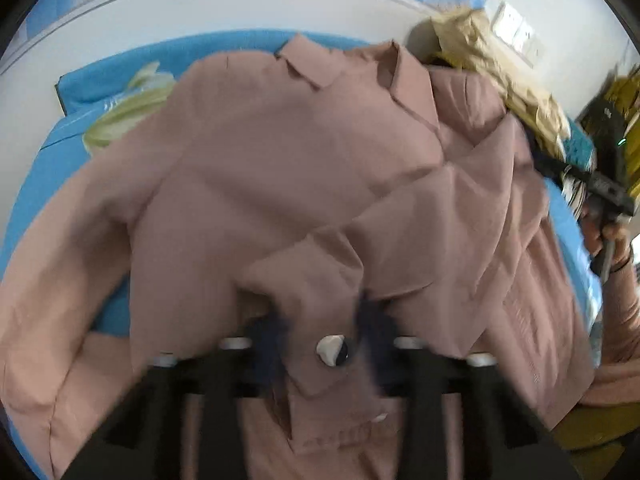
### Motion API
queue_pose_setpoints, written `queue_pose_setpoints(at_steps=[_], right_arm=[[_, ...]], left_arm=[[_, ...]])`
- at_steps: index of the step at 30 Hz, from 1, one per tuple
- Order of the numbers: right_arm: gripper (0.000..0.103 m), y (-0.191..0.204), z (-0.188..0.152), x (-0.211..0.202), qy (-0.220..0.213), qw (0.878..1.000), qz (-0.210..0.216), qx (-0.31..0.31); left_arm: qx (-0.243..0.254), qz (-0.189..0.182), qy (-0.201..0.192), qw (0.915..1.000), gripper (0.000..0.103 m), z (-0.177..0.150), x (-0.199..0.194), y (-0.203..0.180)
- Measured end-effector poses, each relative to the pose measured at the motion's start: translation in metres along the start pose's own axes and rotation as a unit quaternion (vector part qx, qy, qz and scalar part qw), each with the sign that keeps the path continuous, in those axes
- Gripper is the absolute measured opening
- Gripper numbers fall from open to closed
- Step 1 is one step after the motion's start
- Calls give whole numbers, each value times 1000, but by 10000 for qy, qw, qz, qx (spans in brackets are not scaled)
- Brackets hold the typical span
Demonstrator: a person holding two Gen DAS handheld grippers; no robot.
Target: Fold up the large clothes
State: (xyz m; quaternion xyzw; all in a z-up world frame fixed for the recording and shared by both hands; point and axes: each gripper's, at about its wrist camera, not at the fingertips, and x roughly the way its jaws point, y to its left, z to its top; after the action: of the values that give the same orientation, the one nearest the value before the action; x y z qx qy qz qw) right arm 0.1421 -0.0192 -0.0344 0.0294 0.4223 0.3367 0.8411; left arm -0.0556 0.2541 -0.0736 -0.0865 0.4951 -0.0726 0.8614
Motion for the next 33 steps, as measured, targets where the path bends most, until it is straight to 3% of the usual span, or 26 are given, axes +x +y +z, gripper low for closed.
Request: queue_pose_setpoints(at_steps=[3,5,7,9,11,12,16,20,22,25,26,28,29,31,33], right_arm=[[79,-18,1,21,188,9987,240,397],[79,-30,0,34,316,9959,556,635],[70,-30,1,43,370,9938,746,740],[21,-28,5,47,402,9911,1026,744],[5,-29,9,47,466,9903,1018,826],[4,-29,10,42,408,9915,937,810],[3,-37,20,-7,-209,9952,528,801],[2,-40,25,-42,-738,9947,-131,700],[2,-50,23,-43,-763,9928,-287,879],[4,-60,13,-20,-337,9936,-356,1018],[9,-56,11,-13,-147,9952,-405,877],[36,-48,9,-9,-30,9955,-561,759],[56,-46,8,-14,-146,9957,-540,744],[58,-37,9,-31,-474,9943,-706,640],[52,-28,11,-46,-681,9929,-859,462]], left_arm=[[124,524,-555,9970,17,19,-17,-1],[114,598,-763,9952,16,37,-26,0],[135,763,-951,9924,16,53,-31,2],[178,936,-1078,9896,16,74,-29,5],[175,973,-1098,9890,16,85,-23,7],[165,941,-1078,9896,16,90,-19,9],[182,761,-1013,9918,16,99,-2,5],[245,315,-947,9947,16,106,18,-8],[354,285,-857,9953,16,109,31,-16],[368,374,-667,9964,16,110,49,-16],[315,377,-599,9970,16,109,52,-11],[175,340,-558,9977,16,107,53,-1],[58,318,-567,9979,16,106,51,6],[-55,306,-611,9977,16,103,45,15],[-252,327,-664,9969,16,98,38,25]])
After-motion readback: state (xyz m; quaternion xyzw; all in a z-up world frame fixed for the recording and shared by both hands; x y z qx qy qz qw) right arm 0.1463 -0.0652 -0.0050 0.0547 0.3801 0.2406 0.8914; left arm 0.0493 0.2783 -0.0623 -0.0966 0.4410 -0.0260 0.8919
